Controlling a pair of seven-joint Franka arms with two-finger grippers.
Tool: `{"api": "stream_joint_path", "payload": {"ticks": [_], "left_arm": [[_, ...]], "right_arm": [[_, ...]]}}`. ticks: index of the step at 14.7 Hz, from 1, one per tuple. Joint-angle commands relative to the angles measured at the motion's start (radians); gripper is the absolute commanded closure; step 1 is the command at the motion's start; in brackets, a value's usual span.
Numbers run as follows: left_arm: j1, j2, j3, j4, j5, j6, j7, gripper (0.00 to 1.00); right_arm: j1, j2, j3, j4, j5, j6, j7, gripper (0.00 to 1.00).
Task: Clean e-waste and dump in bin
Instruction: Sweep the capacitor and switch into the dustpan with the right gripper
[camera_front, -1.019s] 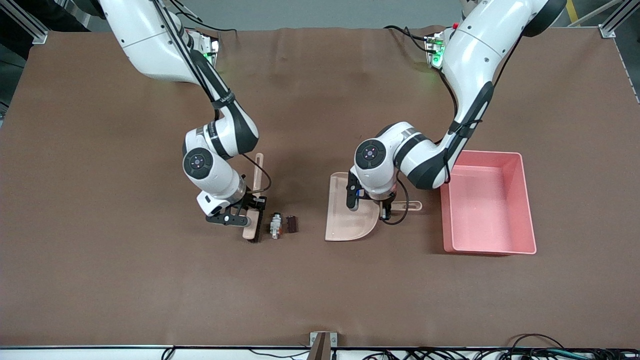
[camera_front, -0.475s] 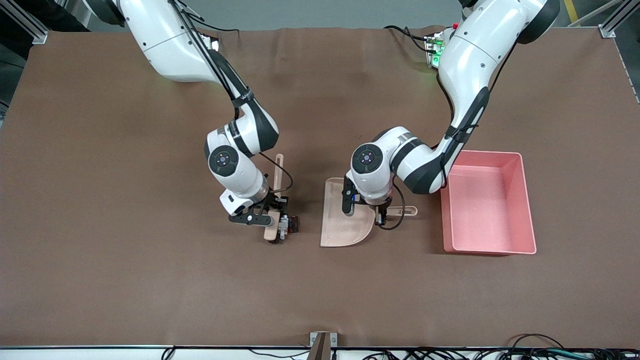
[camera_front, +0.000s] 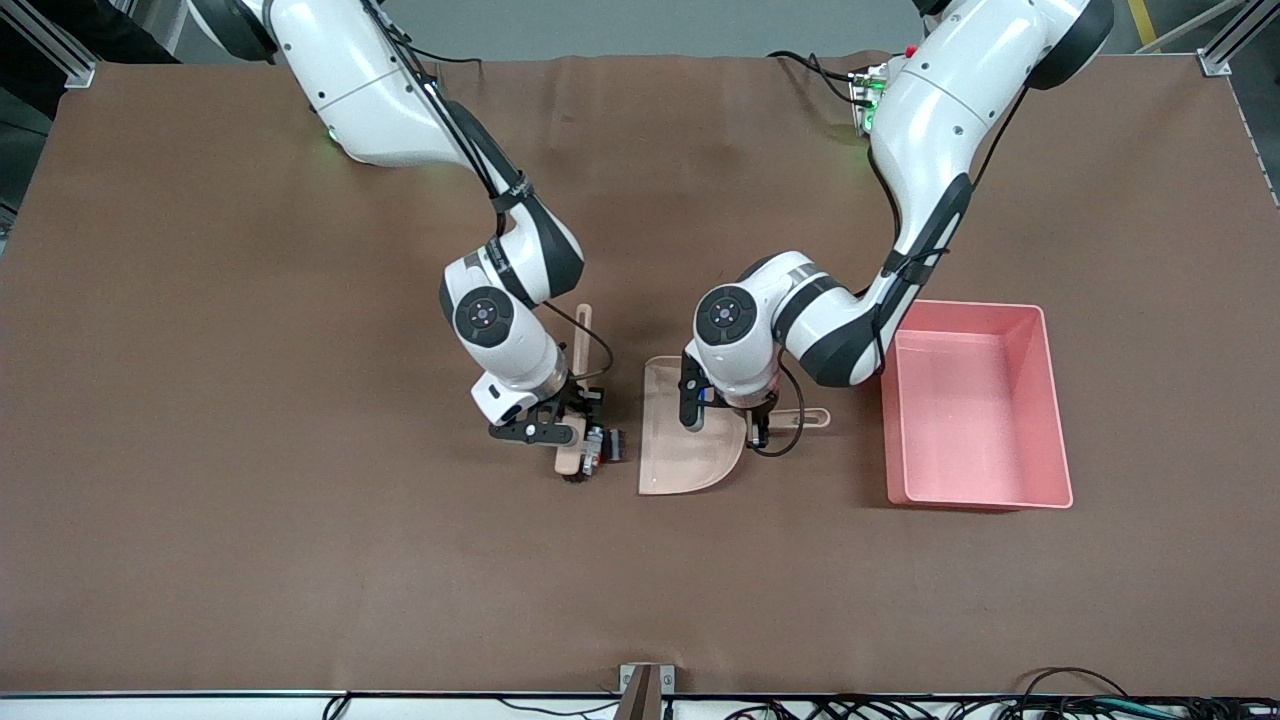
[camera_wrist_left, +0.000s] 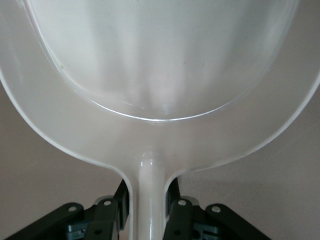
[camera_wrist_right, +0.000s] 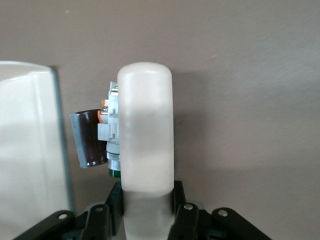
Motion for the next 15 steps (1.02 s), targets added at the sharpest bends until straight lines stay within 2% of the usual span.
{"api": "stream_joint_path", "payload": {"ticks": [1,5,10,13,15], "left_arm": [[-0.022,0.039,0.007,0.065,0.011,-0.021,-0.012,0.81],[-0.031,0.062,0.007,0.094,0.009,-0.021,-0.015,0.82],[-0.044,0.072,0.007,0.102,0.009,-0.021,-0.052,0.82],[-0.042,0.072,0.007,0.102,0.009,-0.021,-0.052,0.82],[-0.042,0.072,0.007,0.102,0.009,-0.021,-0.052,0.82]], "right_arm": [[0.050,0.046,-0.009,0.054,0.019,0.020,0.066,0.98],[0.101,0.061,-0.009,0.079,0.016,0.022,0.109,0.98],[0.181,0.106,-0.010,0.180,0.010,0.020,0.233,0.99],[0.184,0.101,-0.012,0.186,0.001,0.019,0.241,0.99],[0.150,0.095,-0.013,0.184,-0.002,0.006,0.168,0.99]]}}
